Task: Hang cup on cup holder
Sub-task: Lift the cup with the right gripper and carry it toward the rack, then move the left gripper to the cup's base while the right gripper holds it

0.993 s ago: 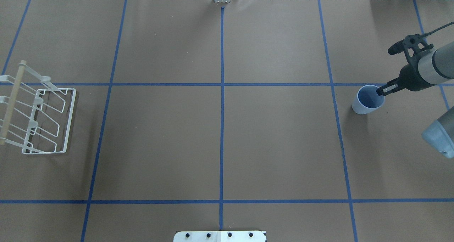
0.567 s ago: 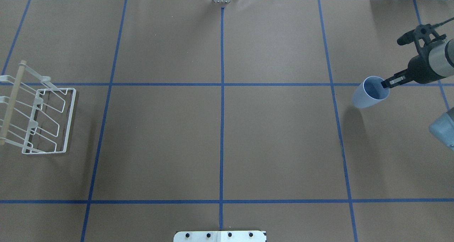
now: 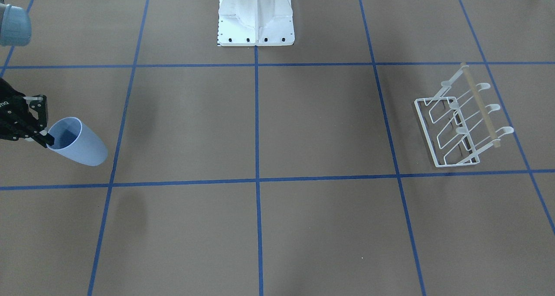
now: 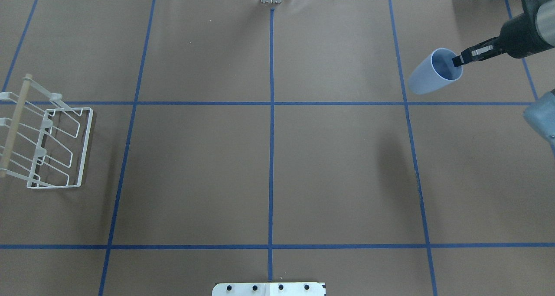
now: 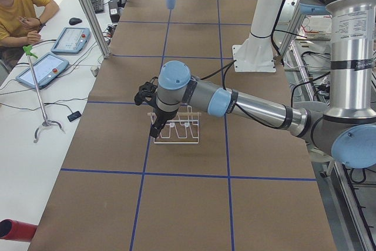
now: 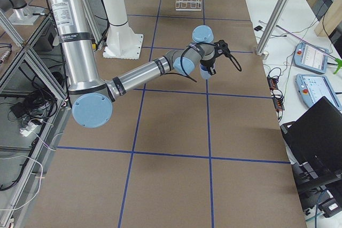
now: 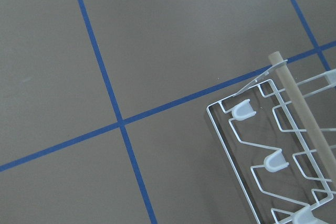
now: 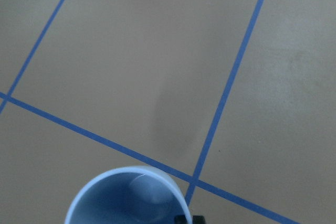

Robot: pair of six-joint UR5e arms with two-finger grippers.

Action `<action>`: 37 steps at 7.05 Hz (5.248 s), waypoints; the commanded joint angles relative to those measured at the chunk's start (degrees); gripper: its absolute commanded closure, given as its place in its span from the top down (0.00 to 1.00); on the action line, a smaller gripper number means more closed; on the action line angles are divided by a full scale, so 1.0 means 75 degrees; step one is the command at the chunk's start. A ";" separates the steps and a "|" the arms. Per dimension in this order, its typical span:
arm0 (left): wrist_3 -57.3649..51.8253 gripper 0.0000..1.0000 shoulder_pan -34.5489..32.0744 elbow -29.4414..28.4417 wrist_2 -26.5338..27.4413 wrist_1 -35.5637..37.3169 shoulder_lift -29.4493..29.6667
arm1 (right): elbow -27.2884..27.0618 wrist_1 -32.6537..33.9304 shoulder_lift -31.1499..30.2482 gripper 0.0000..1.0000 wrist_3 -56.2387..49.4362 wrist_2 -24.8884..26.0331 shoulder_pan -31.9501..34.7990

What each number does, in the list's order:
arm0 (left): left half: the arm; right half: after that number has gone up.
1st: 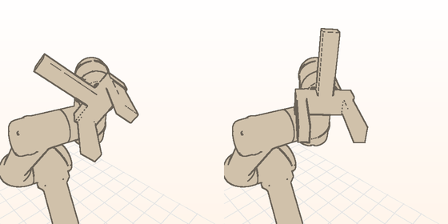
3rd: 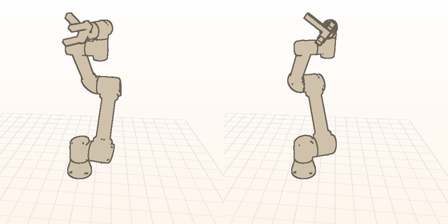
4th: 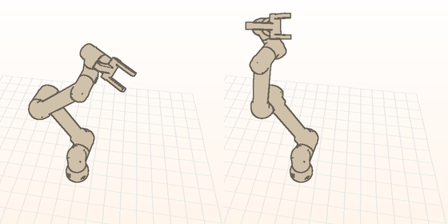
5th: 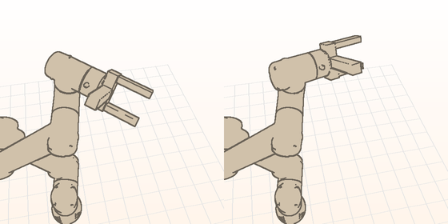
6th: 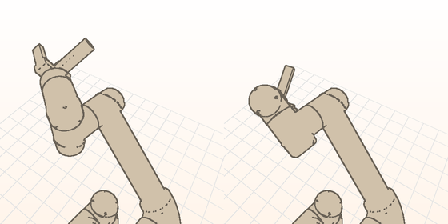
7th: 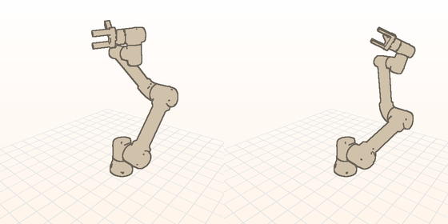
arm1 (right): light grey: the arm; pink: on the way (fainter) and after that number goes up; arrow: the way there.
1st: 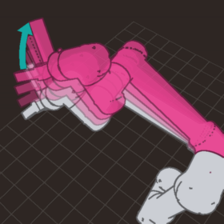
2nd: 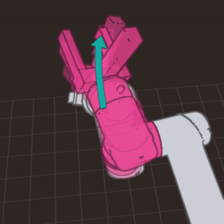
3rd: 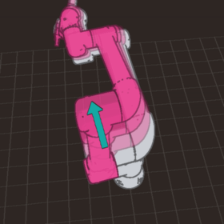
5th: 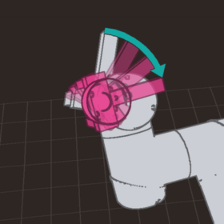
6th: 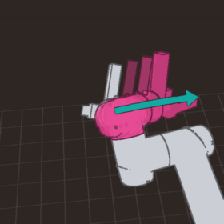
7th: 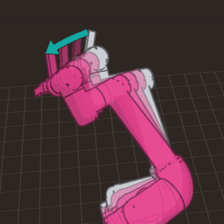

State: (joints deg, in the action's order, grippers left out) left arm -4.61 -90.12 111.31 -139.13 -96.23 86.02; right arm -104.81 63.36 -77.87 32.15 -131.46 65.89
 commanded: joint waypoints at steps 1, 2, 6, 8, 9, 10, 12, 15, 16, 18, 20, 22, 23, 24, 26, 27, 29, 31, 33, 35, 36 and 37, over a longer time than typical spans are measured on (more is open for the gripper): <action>0.1731 0.99 0.0028 0.0089 -0.0559 -0.1036 0.0319 | 0.0064 -0.1385 0.0222 0.00 0.1143 -0.0317 -0.0019; 0.2691 0.99 0.0156 0.0065 -0.0864 -0.1972 0.0320 | 0.0064 -0.2031 0.0442 0.00 0.2067 -0.0343 -0.0054; 0.7597 0.98 0.1149 0.0065 -0.1148 -0.5289 0.0599 | 0.0076 -0.5229 0.0538 0.00 0.4894 -0.0250 -0.0639; 0.9816 0.98 0.1759 0.0041 -0.0962 -0.6722 0.1137 | 0.0076 -0.6531 0.0538 0.00 0.5857 0.0379 -0.1082; 1.0730 0.98 0.1867 0.0041 -0.0810 -0.7192 0.1407 | 0.0076 -0.7164 0.0538 0.00 0.6268 0.0975 -0.1550; 1.1424 0.98 0.2077 0.0041 -0.0716 -0.7684 0.1572 | 0.0076 -0.7669 0.0538 0.00 0.6469 0.1468 -0.1937; 1.2864 0.98 0.2987 0.0041 0.0111 -0.8842 0.1795 | 0.0088 -0.8526 0.0527 0.00 0.6635 0.2662 -0.2885; 1.5129 0.98 0.3882 0.0064 0.1334 -1.0054 0.2451 | 0.0088 -0.9393 0.0538 0.00 0.6903 0.3883 -0.3754; 1.5737 0.98 0.3976 0.0053 0.1521 -1.0392 0.2476 | 0.0088 -0.9664 0.0550 0.00 0.7009 0.4201 -0.4001; 1.6340 0.98 0.4268 0.0064 0.1873 -1.0735 0.2546 | 0.0088 -0.9969 0.0784 0.00 0.7221 0.4775 -0.4447; 1.7228 0.98 0.4702 -0.0063 0.2469 -1.1504 0.2721 | 0.0111 -1.0566 0.0819 0.00 0.7209 0.5292 -0.4962; 1.7827 0.98 0.4984 -0.0064 0.3032 -1.1824 0.2722 | 0.0111 -1.0779 0.1076 0.00 0.7209 0.5772 -0.5397; 1.8119 0.98 0.5182 -0.0076 0.3058 -1.2081 0.2722 | 0.0111 -1.0826 0.1089 0.00 0.7209 0.5821 -0.5479; 1.8145 0.98 0.5347 -0.0064 0.3059 -1.2095 0.2791 | 0.0111 -1.0826 0.1112 0.00 0.7198 0.5844 -0.5550; 1.8158 0.98 0.5547 -0.0100 0.3070 -1.2107 0.2792 | 0.0134 -1.0675 0.1206 0.00 0.7139 0.6055 -0.5691; 1.8099 0.98 0.5687 -0.0076 0.3059 -1.2107 0.2792 | 0.0390 -1.0604 0.1427 0.00 0.7116 0.6148 -0.5691; 1.8029 0.98 0.6050 -0.0053 0.3035 -1.2095 0.2792 | 0.0568 -1.0349 0.1721 0.00 0.7010 0.6196 -0.5680; 1.8028 0.98 0.6168 -0.0053 0.3000 -1.2095 0.2792 | 0.0580 -1.0241 0.1827 0.00 0.7010 0.6254 -0.5691; 1.8017 0.98 0.6227 -0.0064 0.3000 -1.2095 0.2804 | 0.0580 -0.9948 0.1944 0.00 0.6998 0.6290 -0.5691; 1.8017 0.98 0.6297 -0.0041 0.2988 -1.2095 0.2827 | 0.0580 -0.9715 0.2108 0.00 0.6998 0.6325 -0.5715; 1.8017 0.98 0.6332 -0.0064 0.2988 -1.2084 0.2827 | 0.0580 -0.9690 0.2167 0.00 0.6998 0.6360 -0.5749; 1.7831 0.98 0.6414 -0.0053 0.3000 -1.2083 0.2816 | 0.0591 -0.9690 0.2190 0.00 0.6998 0.6418 -0.5796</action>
State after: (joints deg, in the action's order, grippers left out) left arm 130.19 -42.60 110.90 -116.70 -186.89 107.19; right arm -100.43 -9.52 -61.78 84.64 -83.74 22.76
